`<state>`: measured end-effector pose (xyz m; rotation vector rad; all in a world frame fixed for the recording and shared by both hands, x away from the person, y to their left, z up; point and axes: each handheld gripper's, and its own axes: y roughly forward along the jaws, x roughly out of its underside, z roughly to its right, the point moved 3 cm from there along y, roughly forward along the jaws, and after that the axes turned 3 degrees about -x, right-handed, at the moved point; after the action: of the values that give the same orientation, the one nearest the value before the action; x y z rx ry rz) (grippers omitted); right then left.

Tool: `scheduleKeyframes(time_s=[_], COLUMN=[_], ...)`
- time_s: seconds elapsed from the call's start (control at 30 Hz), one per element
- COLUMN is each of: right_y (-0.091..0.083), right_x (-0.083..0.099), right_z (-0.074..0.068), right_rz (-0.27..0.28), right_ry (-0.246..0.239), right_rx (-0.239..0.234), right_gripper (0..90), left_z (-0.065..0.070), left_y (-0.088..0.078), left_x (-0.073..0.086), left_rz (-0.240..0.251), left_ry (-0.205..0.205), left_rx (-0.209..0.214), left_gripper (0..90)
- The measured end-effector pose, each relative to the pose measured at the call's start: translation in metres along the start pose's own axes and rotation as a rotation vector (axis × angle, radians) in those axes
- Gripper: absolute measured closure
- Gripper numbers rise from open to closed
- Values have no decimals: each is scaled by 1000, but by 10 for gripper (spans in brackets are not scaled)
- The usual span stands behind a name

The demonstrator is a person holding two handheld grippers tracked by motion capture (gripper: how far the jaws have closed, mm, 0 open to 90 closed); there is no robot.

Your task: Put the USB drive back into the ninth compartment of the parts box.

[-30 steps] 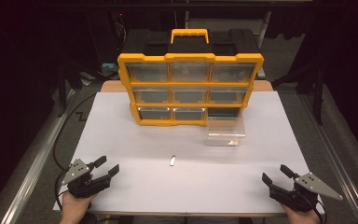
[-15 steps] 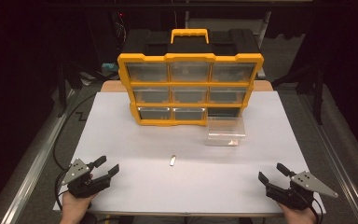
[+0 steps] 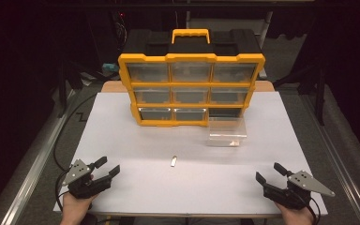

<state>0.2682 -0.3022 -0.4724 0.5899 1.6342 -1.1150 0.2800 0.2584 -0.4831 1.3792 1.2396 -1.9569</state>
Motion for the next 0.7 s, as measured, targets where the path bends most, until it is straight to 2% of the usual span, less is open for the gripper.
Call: scheduleKeyframes(time_s=[0.7], right_y=[15], right_x=[-6], right_z=[-15], right_rz=[0], right_ry=[-20], right_rx=[-49], right_gripper=[239], left_z=[0], left_y=[0], left_x=[0], left_rz=[0], left_ry=[-1], left_rx=[1], left_gripper=[359])
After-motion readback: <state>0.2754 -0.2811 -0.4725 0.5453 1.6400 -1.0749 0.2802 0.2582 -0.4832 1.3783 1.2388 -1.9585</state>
